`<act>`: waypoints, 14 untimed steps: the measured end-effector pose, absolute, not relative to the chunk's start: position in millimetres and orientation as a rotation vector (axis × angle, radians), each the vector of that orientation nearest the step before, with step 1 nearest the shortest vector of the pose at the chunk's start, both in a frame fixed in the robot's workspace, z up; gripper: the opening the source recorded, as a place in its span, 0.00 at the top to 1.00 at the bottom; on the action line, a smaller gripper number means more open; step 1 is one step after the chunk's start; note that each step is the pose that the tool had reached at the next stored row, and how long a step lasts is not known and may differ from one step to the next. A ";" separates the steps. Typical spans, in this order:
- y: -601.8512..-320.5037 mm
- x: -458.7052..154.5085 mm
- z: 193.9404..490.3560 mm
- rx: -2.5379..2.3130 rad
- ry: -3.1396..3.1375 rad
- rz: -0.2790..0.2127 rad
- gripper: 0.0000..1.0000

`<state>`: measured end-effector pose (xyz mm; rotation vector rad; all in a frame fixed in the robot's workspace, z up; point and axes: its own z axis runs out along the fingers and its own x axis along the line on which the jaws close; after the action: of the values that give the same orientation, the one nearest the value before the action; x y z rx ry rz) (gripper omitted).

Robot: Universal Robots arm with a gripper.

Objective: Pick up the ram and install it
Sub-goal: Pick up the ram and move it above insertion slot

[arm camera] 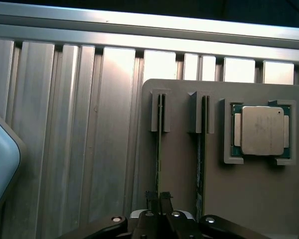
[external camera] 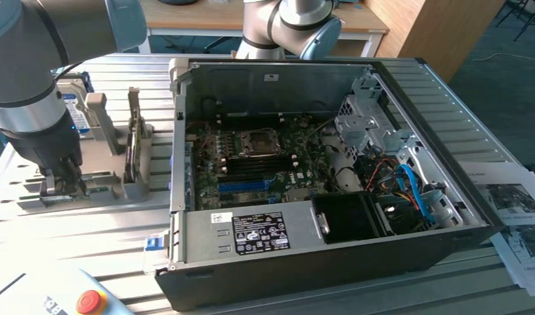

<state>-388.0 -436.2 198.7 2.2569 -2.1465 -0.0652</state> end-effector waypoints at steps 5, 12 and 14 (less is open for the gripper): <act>-436.2 -388.0 198.8 2.257 -2.146 -0.065 0.88; -436.2 -388.0 200.8 2.257 -2.147 -0.065 0.88; -436.2 -388.0 202.7 2.257 -2.147 -0.065 0.88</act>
<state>-388.0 -436.2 202.7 2.2567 -2.1468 -0.0651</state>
